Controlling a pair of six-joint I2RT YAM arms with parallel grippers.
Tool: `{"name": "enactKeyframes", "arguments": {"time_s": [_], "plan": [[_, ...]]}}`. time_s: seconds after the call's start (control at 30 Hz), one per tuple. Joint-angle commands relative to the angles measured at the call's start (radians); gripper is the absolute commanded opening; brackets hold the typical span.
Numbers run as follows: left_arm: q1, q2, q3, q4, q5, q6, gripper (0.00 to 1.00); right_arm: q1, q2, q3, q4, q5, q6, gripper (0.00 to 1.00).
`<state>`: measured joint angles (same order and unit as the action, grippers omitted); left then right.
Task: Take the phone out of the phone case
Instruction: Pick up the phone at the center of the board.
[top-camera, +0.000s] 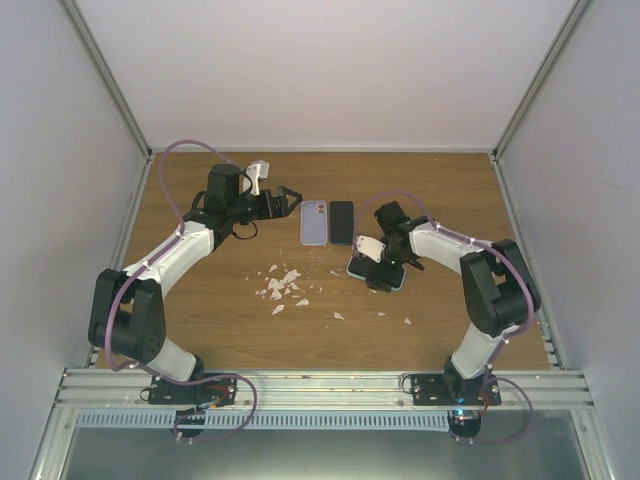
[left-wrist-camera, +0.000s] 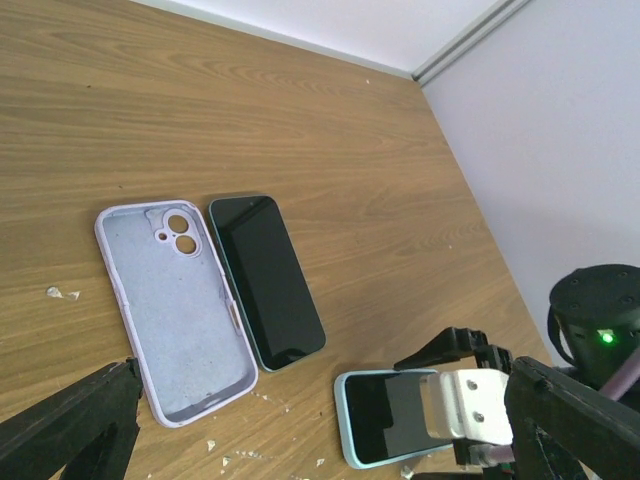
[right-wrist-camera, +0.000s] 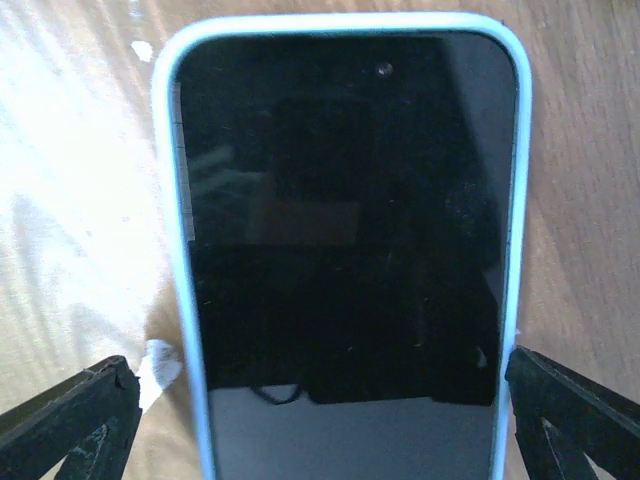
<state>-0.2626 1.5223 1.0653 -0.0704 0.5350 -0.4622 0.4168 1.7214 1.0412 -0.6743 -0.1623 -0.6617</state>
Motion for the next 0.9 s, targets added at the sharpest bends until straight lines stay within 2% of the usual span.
{"name": "enactKeyframes", "arguments": {"time_s": [0.0, 0.3, 0.5, 0.87], "plan": [[0.005, 0.006, -0.009, 0.05, -0.006, -0.001, 0.99, -0.024, 0.072, 0.021, -0.017, -0.005, -0.042, 1.0], [0.005, 0.002, -0.022, 0.059, -0.008, 0.0, 0.99, -0.033, 0.143, -0.01, 0.014, -0.007, -0.055, 1.0], [0.006, 0.011, -0.027, 0.064, 0.002, -0.011, 0.99, -0.033, 0.107, 0.003, 0.013, -0.024, -0.034, 0.83], [0.006, 0.018, -0.053, 0.111, 0.06, -0.037, 0.99, -0.024, -0.098, 0.057, 0.103, -0.134, 0.14, 0.72]]}}
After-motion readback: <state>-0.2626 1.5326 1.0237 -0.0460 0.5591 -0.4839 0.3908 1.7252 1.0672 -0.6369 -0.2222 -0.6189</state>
